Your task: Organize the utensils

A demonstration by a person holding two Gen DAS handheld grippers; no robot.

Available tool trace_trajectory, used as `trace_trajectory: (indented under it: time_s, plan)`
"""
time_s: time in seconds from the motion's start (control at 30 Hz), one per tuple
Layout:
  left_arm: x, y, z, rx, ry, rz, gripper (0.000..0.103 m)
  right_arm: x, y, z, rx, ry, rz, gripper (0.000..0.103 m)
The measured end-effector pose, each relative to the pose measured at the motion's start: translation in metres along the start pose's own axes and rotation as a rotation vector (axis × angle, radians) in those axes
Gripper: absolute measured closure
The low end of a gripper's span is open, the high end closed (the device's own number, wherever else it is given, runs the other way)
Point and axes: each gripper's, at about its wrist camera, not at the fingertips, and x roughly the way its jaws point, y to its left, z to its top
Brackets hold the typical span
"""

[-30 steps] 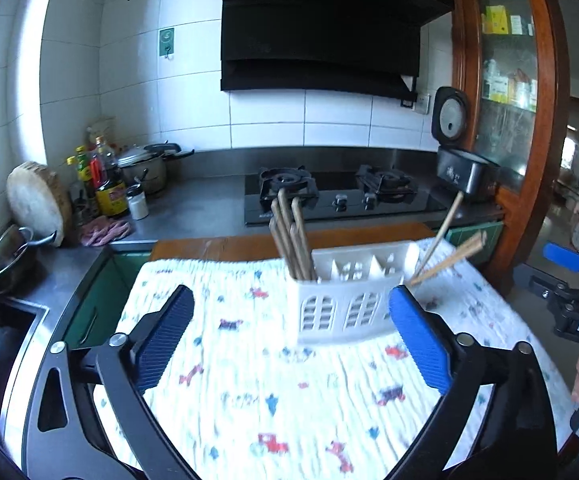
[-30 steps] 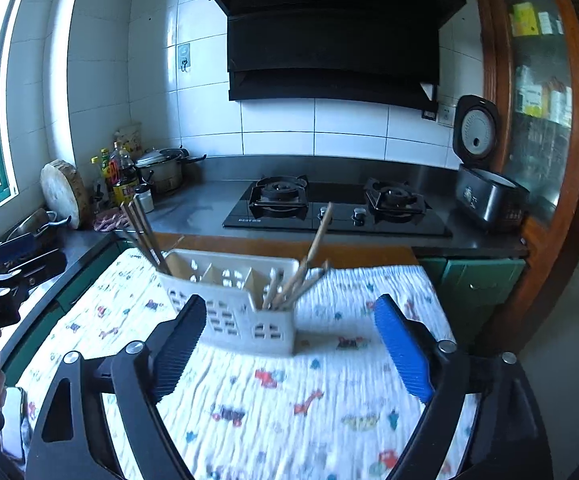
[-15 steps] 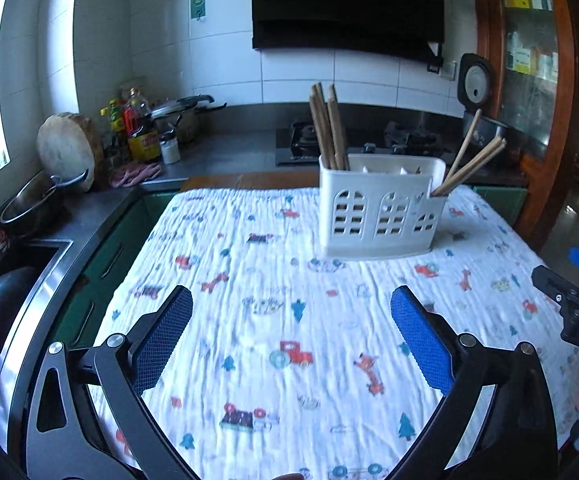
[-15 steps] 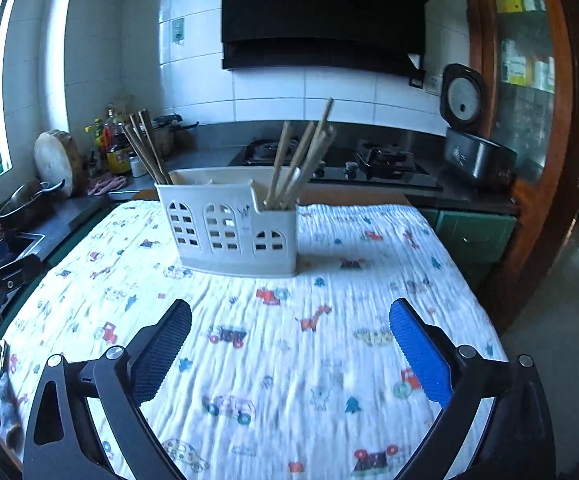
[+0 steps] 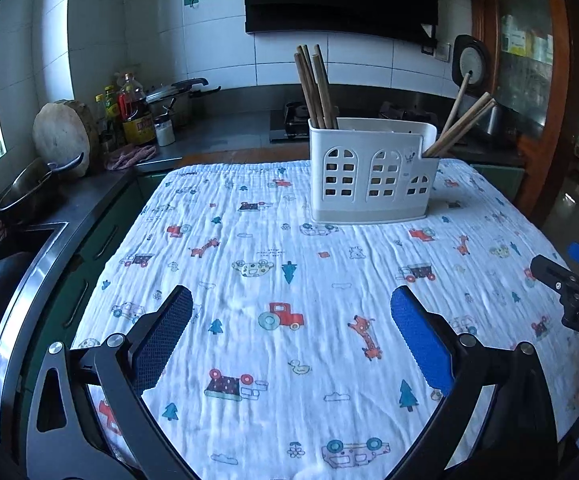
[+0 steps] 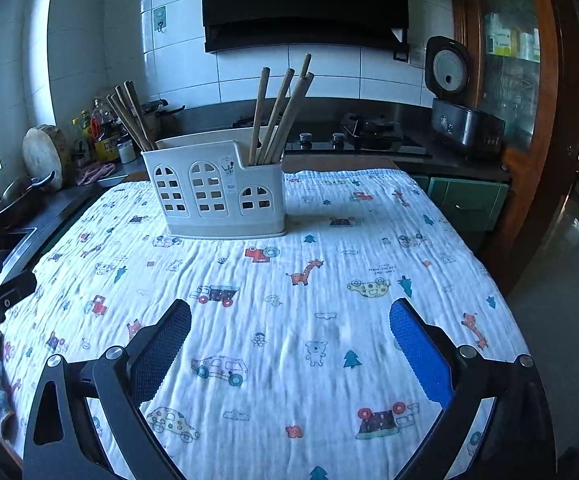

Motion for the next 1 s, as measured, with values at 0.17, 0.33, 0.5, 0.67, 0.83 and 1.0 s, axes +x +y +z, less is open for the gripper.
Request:
trace_trajectory:
  time_s: [0.17,0.33,0.5,0.67,0.83,1.0]
  plan:
    - [0.000,-0.001,-0.001,-0.001,0.000,-0.002,0.005,-0.003,0.006,-0.002,-0.020,-0.002,0.000,0.007]
    - [0.002,-0.001,-0.003,-0.001,0.007,-0.007,0.005,-0.002,0.010,-0.004,-0.037,0.003,-0.004,0.007]
    - [0.002,-0.001,-0.005,-0.001,0.009,-0.009,0.005,-0.003,0.013,-0.004,-0.044,0.000,-0.003,0.007]
    - [0.003,-0.003,-0.005,0.006,0.013,-0.010,0.005,-0.004,0.016,-0.004,-0.056,-0.001,0.002,0.007]
    - [0.003,-0.004,-0.006,0.009,0.013,-0.007,0.005,-0.002,0.017,-0.005,-0.058,0.006,0.006,0.007]
    - [0.003,-0.004,-0.006,0.007,0.011,-0.004,0.005,-0.003,0.018,-0.005,-0.059,0.004,0.004,0.007]
